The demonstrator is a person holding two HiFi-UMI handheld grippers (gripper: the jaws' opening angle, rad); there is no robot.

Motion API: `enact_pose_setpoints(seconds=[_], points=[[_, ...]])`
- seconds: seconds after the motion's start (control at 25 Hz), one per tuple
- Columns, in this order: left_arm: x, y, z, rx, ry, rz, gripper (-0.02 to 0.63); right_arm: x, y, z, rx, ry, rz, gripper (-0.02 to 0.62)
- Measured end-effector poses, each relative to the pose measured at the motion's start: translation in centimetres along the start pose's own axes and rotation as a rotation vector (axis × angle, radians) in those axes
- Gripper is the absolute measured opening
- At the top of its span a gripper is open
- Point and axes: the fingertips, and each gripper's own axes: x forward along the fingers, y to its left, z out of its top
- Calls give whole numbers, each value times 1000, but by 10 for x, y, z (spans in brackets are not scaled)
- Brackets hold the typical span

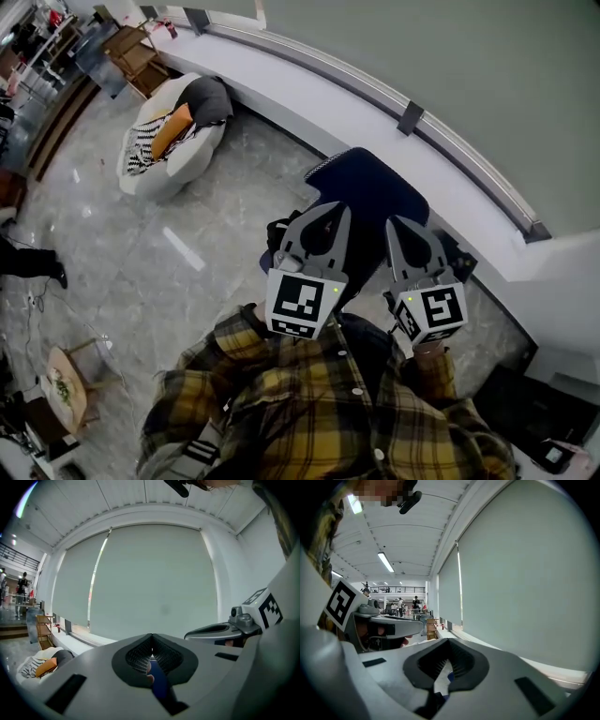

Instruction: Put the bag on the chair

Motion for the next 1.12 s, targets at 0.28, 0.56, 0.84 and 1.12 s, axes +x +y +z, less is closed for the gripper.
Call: enact_pose_setpoints(seconds=[0.28, 0.56, 0.84, 1.12], points=[[-2, -6, -6, 9, 15, -23, 19, -4, -1, -12, -3, 39, 24, 15], [-5, -4, -4, 10, 5, -24, 18, -9, -3, -9, 22, 19, 25, 15], [-6, -6, -4, 33, 5, -36, 19, -10, -2, -8, 31, 10, 14, 15], [-15, -8, -7, 45, 10, -37, 19, -12, 13, -15, 5, 38, 53, 15]])
